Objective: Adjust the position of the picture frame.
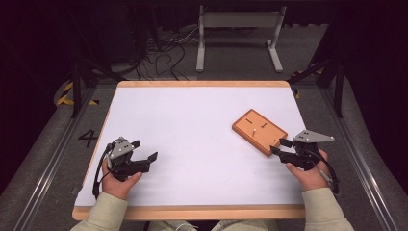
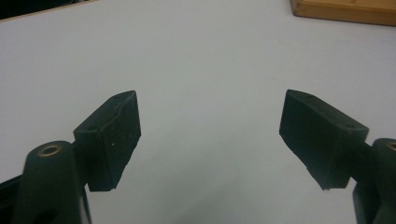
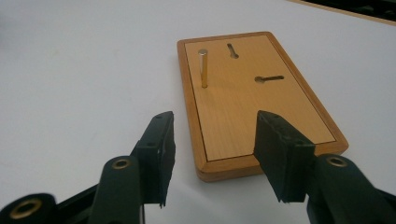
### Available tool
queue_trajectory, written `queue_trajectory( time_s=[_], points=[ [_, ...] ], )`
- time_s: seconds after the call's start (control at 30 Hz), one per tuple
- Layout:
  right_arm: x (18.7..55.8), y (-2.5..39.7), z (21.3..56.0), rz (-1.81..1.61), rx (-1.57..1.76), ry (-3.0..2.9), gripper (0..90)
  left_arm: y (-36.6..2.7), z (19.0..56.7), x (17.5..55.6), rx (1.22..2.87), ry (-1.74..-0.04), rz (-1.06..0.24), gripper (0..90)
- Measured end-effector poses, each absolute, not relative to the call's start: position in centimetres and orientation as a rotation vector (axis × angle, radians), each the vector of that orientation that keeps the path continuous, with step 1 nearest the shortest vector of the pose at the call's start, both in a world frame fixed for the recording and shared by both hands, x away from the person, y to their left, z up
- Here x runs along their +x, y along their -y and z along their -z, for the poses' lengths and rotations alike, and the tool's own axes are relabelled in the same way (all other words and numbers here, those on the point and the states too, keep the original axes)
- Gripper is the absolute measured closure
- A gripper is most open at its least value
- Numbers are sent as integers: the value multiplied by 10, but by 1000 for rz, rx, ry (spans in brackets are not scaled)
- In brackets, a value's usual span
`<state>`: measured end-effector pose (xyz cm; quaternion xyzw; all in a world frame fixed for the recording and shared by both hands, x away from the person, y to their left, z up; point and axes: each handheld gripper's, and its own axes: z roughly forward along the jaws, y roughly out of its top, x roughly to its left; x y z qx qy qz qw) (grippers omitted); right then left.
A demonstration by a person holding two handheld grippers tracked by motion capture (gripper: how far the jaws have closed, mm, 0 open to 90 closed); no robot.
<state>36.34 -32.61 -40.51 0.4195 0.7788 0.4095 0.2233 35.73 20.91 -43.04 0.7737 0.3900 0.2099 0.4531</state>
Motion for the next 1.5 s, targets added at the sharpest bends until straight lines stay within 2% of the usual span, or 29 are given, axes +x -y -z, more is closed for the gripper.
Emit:
queue_trajectory(
  time_s=[0.3,0.7,0.87,0.97,1.5],
  points=[
    [363,325,404,-1124,1168,-2153,461,-208,431,358,1924,-957,-520,209],
    [375,323,392,-1099,1182,-2197,598,-207,432,359,1928,-966,-522,209],
    [384,324,384,-1092,1175,-2234,749,-209,432,357,1921,-978,-525,210],
    [389,323,381,-1060,1152,-2246,900,-210,433,357,1925,-983,-527,211],
    [419,321,366,-1004,1202,-2271,900,-210,434,358,1931,-990,-520,217]
  ],
)
